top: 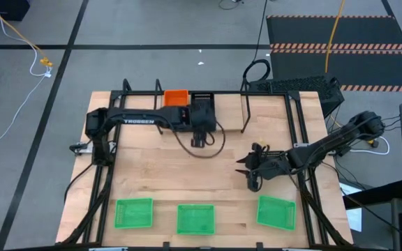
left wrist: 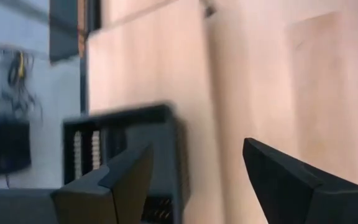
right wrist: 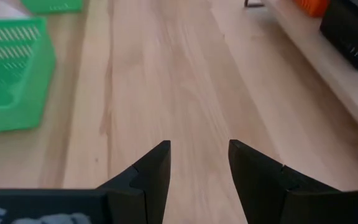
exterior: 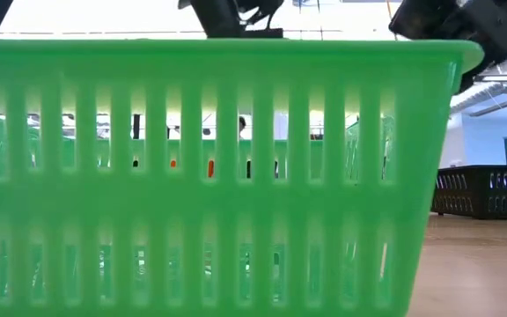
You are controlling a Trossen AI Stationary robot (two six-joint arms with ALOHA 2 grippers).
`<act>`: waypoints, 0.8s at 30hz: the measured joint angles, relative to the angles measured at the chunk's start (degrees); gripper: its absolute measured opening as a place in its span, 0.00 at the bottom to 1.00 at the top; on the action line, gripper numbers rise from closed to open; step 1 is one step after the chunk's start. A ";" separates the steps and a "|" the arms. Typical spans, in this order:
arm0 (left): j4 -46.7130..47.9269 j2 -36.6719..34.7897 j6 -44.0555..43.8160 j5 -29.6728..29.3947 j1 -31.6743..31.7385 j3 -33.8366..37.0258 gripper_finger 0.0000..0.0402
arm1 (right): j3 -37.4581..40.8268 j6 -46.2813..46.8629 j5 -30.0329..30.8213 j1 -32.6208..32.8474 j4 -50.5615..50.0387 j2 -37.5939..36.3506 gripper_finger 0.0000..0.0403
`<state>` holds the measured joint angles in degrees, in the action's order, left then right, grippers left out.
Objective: Stack baskets on shelf by color
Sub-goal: Stack the black basket on top of the black baskets on the shelf
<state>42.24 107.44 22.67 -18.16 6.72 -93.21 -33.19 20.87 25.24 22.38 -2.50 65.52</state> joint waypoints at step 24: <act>-42.42 23.15 26.01 23.49 -7.41 -9.43 0.62 | -0.07 -12.46 -1.23 0.94 0.89 -43.58 0.38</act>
<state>-0.18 130.59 48.68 5.33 -0.69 -102.64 -33.26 8.41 24.02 23.32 -1.61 21.94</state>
